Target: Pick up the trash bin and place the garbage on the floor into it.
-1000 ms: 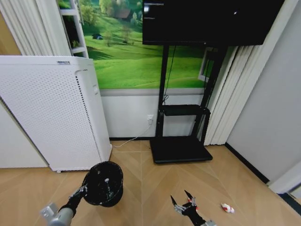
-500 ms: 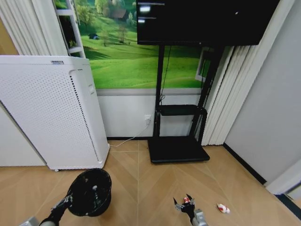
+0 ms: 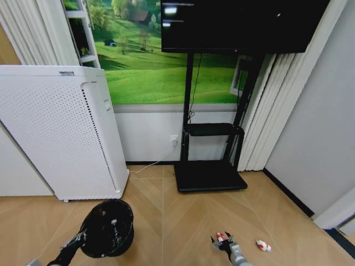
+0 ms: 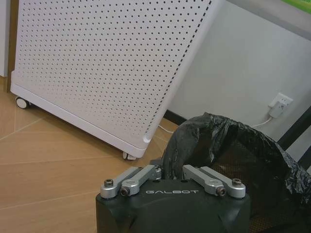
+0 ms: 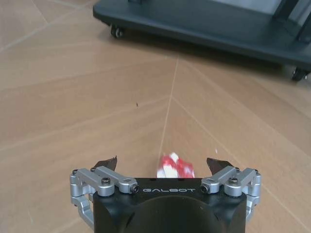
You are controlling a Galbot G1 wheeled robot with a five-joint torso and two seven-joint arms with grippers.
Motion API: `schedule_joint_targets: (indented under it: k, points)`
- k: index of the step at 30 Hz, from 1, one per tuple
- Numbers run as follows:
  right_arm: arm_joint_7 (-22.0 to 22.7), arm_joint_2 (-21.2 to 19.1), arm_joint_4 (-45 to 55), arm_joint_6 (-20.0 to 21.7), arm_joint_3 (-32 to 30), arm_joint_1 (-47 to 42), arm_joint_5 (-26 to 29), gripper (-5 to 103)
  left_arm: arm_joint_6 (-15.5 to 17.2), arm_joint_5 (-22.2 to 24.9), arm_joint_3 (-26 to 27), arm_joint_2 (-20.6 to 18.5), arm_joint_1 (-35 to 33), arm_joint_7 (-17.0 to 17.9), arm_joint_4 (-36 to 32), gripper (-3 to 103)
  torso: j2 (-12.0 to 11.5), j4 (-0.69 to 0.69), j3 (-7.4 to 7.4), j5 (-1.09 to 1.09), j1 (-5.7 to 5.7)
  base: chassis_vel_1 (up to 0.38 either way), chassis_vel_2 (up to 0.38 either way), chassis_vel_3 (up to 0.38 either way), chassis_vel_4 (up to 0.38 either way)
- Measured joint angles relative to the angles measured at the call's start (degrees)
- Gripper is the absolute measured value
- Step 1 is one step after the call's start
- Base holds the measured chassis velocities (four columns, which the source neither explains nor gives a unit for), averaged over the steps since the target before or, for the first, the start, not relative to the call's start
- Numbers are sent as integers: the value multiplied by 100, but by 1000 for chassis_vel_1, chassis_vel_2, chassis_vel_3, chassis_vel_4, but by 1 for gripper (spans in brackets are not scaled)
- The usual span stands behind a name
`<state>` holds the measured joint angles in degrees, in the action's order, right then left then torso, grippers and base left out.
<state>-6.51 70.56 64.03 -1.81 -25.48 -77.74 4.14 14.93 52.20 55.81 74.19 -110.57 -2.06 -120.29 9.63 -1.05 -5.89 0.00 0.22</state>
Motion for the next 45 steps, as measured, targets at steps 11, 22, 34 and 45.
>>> schedule_joint_targets:
  k: [11,22,34,45]
  points:
    - [174,222,-832,-43,11,364,56,94,30,-15,-140,-20,60,53,-49,7,-1,0,0,0,0,0,0,0,0]
    - [328,272,-1038,-100,39,570,252,51,35,-39,-188,-13,52,73,-90,7,0,0,0,1,0,0,0,0,0]
    - [330,112,-590,-47,-69,241,498,40,31,-59,-241,5,112,80,-9,7,0,0,0,1,0,0,0,0,0]
    - [-467,-319,1640,-74,-629,-875,1982,40,17,-81,-819,-373,722,105,675,7,-1,1,0,0,0,0,0,0,0]
